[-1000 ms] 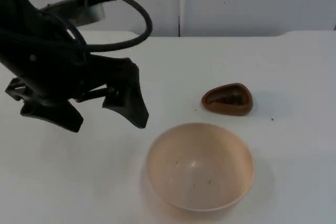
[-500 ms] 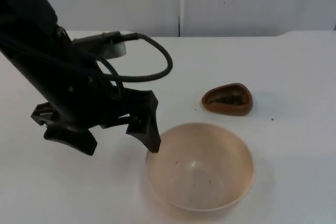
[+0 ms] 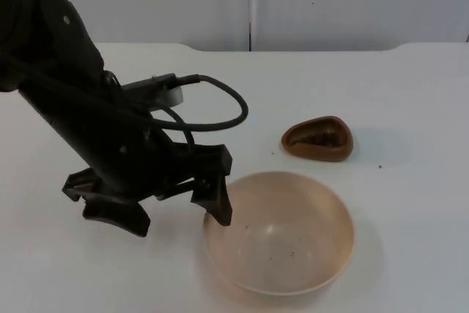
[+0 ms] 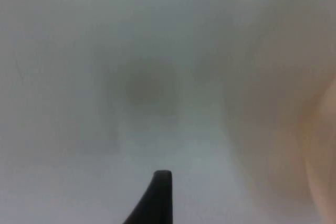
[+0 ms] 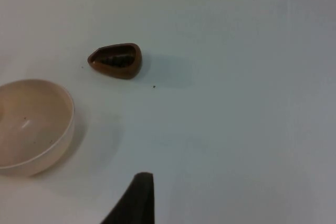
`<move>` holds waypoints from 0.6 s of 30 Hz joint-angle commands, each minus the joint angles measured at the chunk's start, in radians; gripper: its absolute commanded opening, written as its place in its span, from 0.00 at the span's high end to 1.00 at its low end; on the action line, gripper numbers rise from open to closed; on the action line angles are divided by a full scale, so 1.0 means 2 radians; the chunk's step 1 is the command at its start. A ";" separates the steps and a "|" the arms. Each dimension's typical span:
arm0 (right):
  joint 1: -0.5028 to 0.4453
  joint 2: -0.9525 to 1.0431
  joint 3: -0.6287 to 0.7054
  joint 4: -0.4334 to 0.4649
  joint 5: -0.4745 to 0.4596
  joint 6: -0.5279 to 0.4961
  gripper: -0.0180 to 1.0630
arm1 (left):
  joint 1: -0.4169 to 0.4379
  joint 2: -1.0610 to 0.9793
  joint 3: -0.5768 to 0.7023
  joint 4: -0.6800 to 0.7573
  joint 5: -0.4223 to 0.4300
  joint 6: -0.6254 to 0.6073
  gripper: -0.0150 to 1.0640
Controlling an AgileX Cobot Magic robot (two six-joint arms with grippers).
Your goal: Pick up the bowl with the left hand and pour the coffee beans from the cup into the bowl with the right hand.
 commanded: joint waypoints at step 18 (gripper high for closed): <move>-0.002 -0.002 0.001 -0.001 -0.001 -0.002 0.01 | -0.020 0.020 -0.002 -0.015 -0.061 0.011 0.15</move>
